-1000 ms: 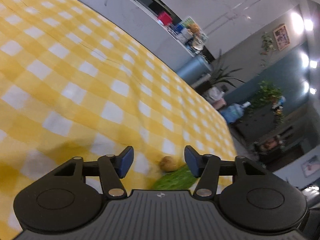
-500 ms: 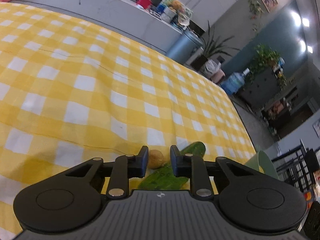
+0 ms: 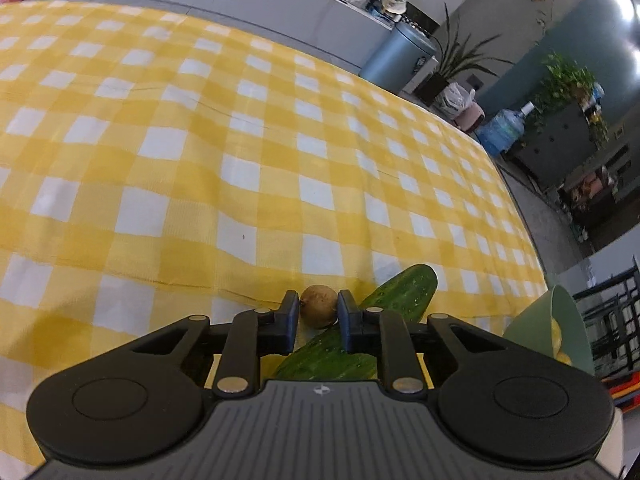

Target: Organize fruits

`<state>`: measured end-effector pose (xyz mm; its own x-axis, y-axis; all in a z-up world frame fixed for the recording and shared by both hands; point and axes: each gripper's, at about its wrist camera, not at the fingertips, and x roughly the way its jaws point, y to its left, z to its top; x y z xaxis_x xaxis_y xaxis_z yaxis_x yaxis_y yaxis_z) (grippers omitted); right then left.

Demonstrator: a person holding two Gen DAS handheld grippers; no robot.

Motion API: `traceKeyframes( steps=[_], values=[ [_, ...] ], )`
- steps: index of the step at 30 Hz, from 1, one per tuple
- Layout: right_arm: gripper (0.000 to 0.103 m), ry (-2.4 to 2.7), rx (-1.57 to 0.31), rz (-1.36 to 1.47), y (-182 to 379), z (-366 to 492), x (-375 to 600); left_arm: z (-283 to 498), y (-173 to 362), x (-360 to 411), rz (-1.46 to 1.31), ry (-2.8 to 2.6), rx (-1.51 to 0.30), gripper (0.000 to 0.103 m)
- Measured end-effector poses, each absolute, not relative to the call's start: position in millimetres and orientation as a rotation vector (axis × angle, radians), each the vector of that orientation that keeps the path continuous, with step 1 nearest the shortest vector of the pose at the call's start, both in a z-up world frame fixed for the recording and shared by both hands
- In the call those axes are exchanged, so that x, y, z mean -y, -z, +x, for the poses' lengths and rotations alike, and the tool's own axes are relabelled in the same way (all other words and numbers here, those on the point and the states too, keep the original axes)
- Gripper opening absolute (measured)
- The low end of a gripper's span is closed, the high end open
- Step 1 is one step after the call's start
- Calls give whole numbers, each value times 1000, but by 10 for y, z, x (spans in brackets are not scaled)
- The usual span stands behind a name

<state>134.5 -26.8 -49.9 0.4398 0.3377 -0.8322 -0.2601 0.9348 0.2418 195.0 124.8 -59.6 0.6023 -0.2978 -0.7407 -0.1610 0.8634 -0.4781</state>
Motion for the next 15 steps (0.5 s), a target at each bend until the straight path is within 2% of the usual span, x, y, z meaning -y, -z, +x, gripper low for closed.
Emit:
traceKeyframes(
  steps=[8, 15],
  values=[
    [20, -379, -1052, 83, 509, 1356, 273, 1809, 607, -1350, -574, 70, -902, 22],
    [20, -378, -1052, 82, 515, 1356, 271, 1352, 551, -1578, -665, 3, -828, 22]
  ],
)
